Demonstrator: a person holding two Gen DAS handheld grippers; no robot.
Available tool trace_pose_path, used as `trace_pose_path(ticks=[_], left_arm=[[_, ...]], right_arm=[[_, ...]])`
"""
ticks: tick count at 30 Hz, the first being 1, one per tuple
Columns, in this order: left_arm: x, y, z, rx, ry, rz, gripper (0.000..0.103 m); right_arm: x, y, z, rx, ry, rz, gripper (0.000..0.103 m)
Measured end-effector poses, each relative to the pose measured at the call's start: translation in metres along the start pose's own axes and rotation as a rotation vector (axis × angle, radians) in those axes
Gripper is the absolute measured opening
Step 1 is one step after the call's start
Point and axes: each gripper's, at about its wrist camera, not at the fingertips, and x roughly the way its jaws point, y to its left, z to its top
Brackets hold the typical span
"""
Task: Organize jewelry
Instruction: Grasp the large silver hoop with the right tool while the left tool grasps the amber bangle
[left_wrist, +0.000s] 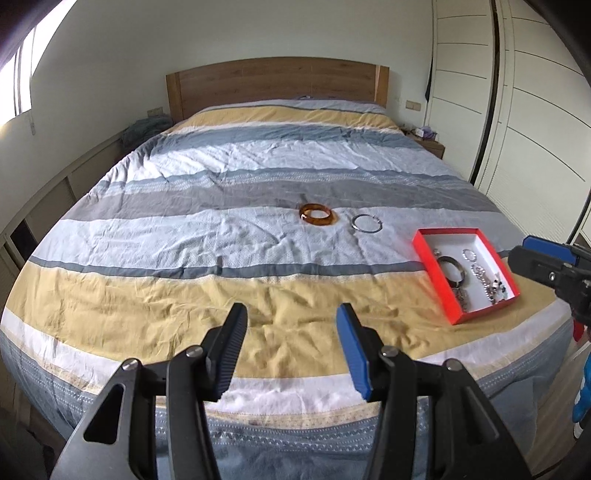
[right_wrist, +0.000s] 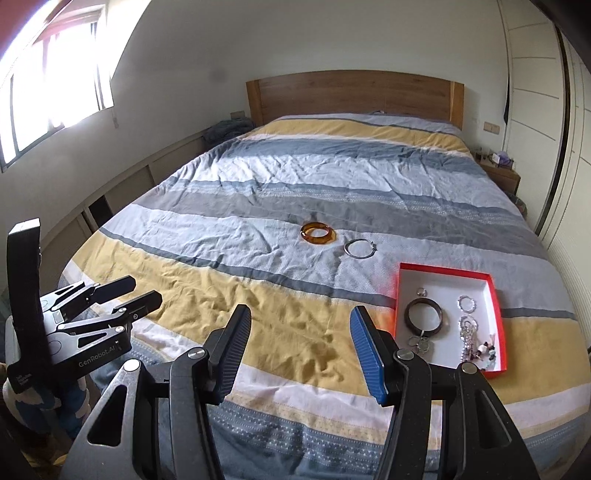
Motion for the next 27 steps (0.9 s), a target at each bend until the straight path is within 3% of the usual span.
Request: trace_pose_path(ticks=[10,19,27], left_arm=[[0.153,0.014,0.062,-0.057,0.1,0.018,0.048],[0.282,0.01,0.131,-0.069,0.122,-0.015,0.048],[0.366,-0.004,0.151,-0.04,0.182,-0.035,0.048]], right_arm=[[0.154,-0.04,0.04,0.095,0.091,0.023,0.049],[0.275,-0.104,0.084,0.178,0.15,-0.099,0.036],[0.346,-0.138,0.088,0.246,0.234,-0.181,0.035]])
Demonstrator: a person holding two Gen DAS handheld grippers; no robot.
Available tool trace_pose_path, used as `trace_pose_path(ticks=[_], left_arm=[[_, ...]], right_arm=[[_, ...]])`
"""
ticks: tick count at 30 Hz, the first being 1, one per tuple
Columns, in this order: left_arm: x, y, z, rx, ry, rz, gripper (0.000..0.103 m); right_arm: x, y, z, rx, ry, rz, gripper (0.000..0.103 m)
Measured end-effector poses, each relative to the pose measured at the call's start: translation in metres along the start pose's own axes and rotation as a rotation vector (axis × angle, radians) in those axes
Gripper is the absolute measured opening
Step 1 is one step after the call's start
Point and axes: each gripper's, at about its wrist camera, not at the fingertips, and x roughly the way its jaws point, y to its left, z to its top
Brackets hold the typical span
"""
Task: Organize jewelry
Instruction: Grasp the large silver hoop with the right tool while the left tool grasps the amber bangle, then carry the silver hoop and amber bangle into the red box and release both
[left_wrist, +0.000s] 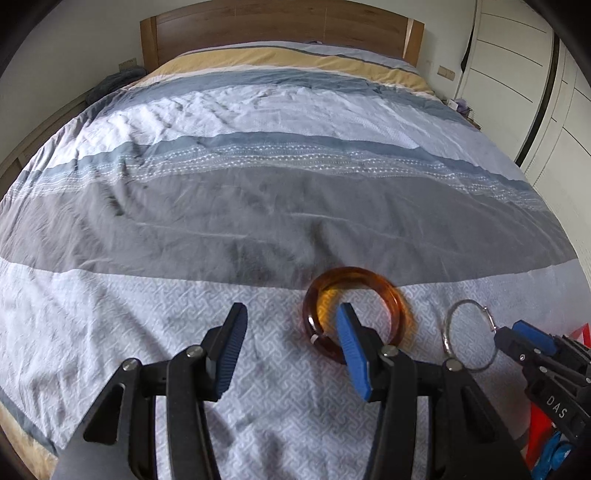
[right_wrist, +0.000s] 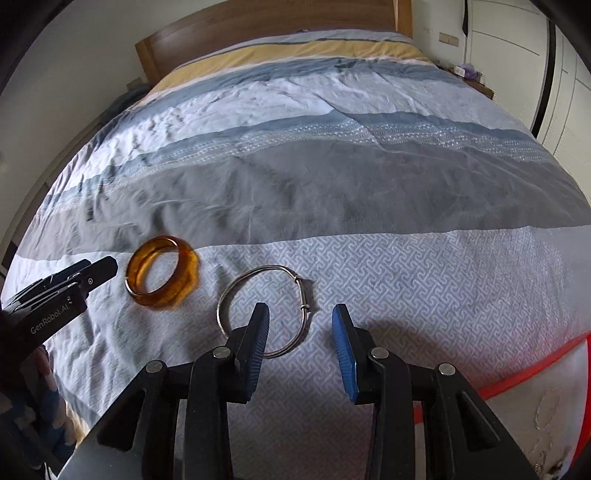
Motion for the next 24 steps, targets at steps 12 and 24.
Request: trace_pose_path(ticks=[12,24], left_arm=[[0.043,-0.018,-0.008,0.085,0.042,0.056,0.028],[0.002,-0.011,-0.02,0.044,-0.005,0.055,0.009]], right_arm=[[0.047,0.008,0.004,-0.036,0.04,-0.079,0.027],[-0.002,0.014,-0.001,-0.076,-0.105,-0.074,0.006]])
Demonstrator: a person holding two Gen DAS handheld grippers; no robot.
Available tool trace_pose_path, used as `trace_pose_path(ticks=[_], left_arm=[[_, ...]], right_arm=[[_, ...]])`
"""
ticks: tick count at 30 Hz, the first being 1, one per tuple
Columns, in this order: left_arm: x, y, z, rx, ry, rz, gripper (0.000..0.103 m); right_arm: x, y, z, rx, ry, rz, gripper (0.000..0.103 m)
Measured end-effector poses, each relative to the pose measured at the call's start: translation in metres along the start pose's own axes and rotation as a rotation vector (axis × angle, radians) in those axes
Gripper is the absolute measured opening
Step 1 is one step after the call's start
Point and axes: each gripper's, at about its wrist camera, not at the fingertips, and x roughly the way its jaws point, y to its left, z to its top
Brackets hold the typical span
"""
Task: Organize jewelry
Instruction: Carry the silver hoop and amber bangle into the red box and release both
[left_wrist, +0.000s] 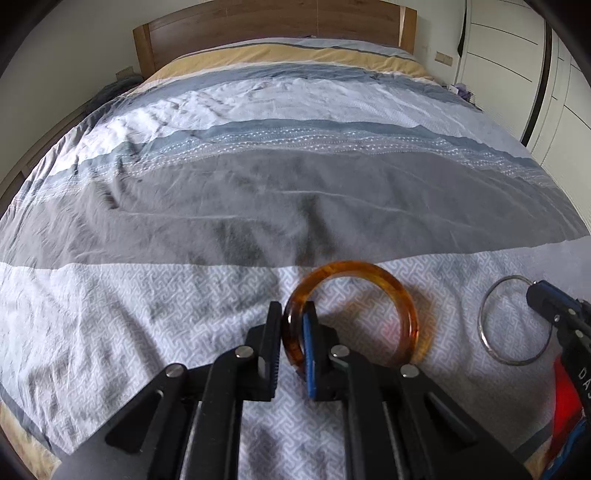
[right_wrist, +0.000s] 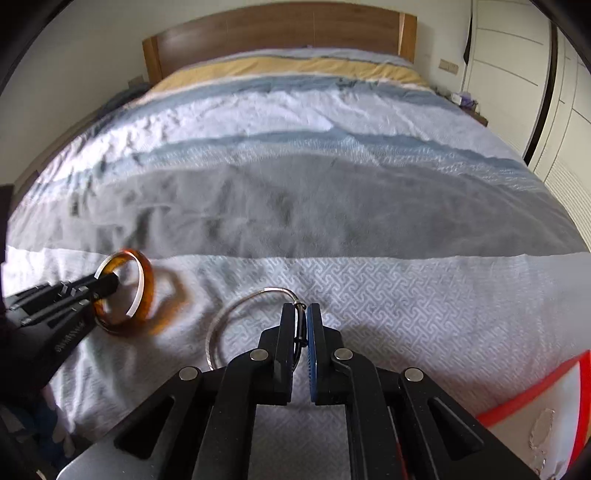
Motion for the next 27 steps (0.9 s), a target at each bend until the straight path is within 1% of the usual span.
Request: trace_pose_path(ticks=[8,13,17,19,23,27], left_arm=[[-0.055,0.004,-0.018,0.023,-0.036,0.018,0.009],[-0.095,-0.005,-0.032,0.052,-0.066,0.009,0.009],[-0.125,-0.027,-0.044,0.082,-0.093,-0.023,0.009],[-0.139,-0.042,-0.05,0.092,-0.1,-0.054,0.009],[-0.161,-0.082,-0.061,0.126,-0.113,-0.125,0.009],[-0.177,-0.131,-0.073,0.172,-0.116,-0.197,0.009]], right_arm=[[-0.078,0.006,-0.006,0.01,-0.09,0.033,0.006],[-0.129,-0.006,-0.019,0.02,-0.126,0.018,0.006],[-0.168,-0.037,-0.037,0.048,-0.144,-0.021,0.006],[-0.184,-0.056,-0.048,0.052,-0.148,-0.049,0.007],[-0.21,-0.101,-0.073,0.077,-0.144,-0.105,0.007],[-0.222,-0.142,-0.097,0.112,-0.131,-0.142,0.007]])
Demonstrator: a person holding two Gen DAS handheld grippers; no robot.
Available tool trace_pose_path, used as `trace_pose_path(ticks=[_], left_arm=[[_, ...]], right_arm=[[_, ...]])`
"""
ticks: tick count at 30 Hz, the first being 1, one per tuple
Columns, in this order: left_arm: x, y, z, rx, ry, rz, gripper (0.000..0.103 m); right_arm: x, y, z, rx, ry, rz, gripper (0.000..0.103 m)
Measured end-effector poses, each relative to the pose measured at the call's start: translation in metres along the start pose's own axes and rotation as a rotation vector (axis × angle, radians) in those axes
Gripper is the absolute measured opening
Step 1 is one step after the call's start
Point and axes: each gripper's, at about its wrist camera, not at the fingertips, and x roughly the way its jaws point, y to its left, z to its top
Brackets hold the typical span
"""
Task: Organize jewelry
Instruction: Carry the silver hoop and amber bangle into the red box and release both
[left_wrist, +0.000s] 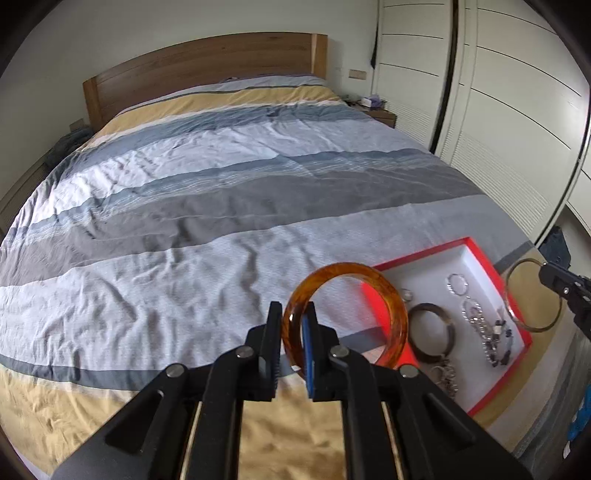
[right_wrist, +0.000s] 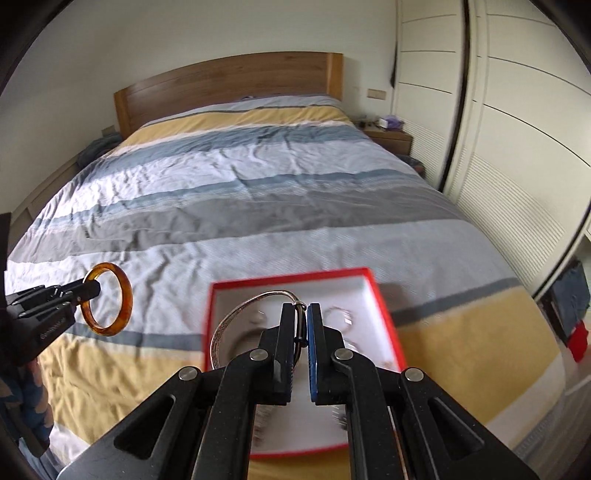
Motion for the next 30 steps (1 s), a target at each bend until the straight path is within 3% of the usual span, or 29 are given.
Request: trace_pose_path(ticks=[6,12,20,30], left_arm=[[0.018,-0.073,-0.01,0.066,0.05,-0.067,0.009],[0.053,-0.12,-0.03,0.127,0.121,-0.071,0.009],[0.082,-0.126,-0.041,0.11,0.166,-0.029,0.009],[0.087,-0.129,-0.046,0.104,0.166,-0.01,0.01]], right_arm=[[0.009,-0.04,-0.021,0.012,0.029,-0.015,0.007],[0.038,-0.06,-0.047,0.017,0.087,0.016,0.007],[0.073,-0.07,-0.066,0.032,0.123,0.068,0.007],[0.092,-0.07,-0.07,0.006,0.149,0.065,0.007]])
